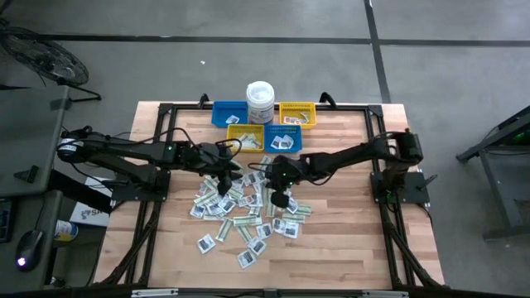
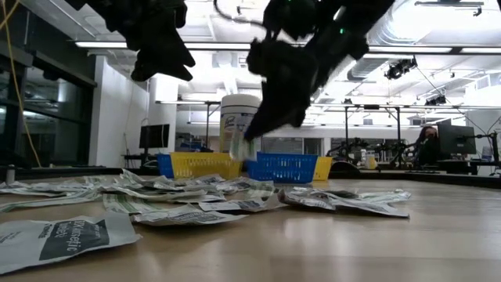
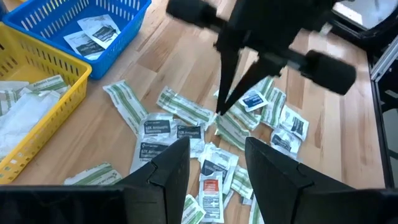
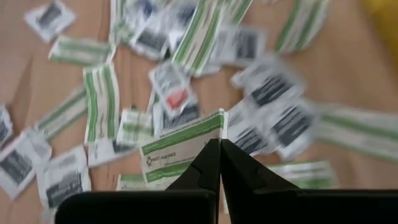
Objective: Pick & Place First Aid Supplies
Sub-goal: Put the green bandage pad into the left yellow bin
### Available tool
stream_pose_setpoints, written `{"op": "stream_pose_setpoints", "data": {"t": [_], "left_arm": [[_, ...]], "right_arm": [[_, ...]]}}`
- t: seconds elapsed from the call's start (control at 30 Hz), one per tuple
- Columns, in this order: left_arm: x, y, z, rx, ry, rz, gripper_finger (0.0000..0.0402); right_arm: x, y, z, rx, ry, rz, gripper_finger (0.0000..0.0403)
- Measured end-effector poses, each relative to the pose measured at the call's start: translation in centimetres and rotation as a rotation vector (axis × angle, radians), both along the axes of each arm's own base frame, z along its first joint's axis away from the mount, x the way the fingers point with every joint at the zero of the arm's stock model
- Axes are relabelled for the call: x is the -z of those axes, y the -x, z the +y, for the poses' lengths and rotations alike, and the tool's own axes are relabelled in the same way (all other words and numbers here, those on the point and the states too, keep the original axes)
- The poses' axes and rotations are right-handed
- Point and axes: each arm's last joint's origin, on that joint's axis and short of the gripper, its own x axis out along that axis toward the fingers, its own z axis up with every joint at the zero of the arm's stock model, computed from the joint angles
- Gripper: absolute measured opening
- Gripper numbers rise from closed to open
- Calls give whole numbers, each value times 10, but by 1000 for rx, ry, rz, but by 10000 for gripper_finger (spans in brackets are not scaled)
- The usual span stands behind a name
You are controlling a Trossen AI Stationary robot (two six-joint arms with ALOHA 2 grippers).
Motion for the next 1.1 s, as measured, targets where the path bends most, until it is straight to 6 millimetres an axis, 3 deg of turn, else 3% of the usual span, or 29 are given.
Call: {"op": "stream_pose_setpoints", "data": {"t": [0.3, 0.53, 1.1], "left_arm": [[-6, -4, 1, -36, -22, -72, 156], [-14, -9, 2, -72, -37, -171, 156], [-17, -12, 6, -188, -100, -214, 156]], "right_arm": [[-59, 16, -6, 235, 229, -187, 0], [-88, 21, -7, 340, 389, -330, 0], [-99, 18, 4, 343, 445, -429, 0]]}}
